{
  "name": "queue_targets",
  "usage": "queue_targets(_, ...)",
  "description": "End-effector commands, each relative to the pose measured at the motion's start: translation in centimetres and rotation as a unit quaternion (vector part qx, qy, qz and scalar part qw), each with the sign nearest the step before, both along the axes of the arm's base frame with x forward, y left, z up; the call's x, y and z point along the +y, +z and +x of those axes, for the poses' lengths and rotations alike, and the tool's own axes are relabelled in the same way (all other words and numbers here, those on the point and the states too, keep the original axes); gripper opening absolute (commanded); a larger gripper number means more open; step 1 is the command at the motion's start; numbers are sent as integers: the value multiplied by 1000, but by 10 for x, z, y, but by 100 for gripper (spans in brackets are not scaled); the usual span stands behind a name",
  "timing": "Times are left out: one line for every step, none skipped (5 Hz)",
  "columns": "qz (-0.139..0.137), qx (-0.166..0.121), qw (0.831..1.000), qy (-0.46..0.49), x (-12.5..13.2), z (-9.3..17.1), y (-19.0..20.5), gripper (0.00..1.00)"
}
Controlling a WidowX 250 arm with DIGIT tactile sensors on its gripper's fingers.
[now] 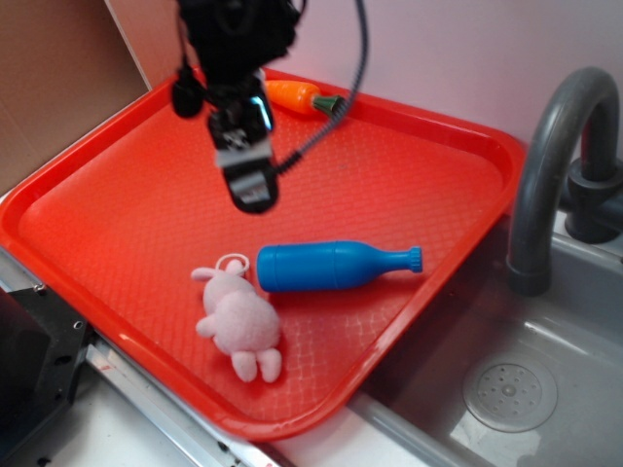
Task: Grab the blue bottle.
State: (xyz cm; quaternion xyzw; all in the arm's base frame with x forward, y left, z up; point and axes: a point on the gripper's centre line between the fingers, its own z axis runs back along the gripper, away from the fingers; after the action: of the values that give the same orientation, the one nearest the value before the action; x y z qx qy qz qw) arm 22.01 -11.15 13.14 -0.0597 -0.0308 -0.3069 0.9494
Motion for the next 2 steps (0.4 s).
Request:
queue_targets(3,16,998,-54,-28,5,-32,100)
queue_targets(8,32,997,-72,-33,3,-51,100)
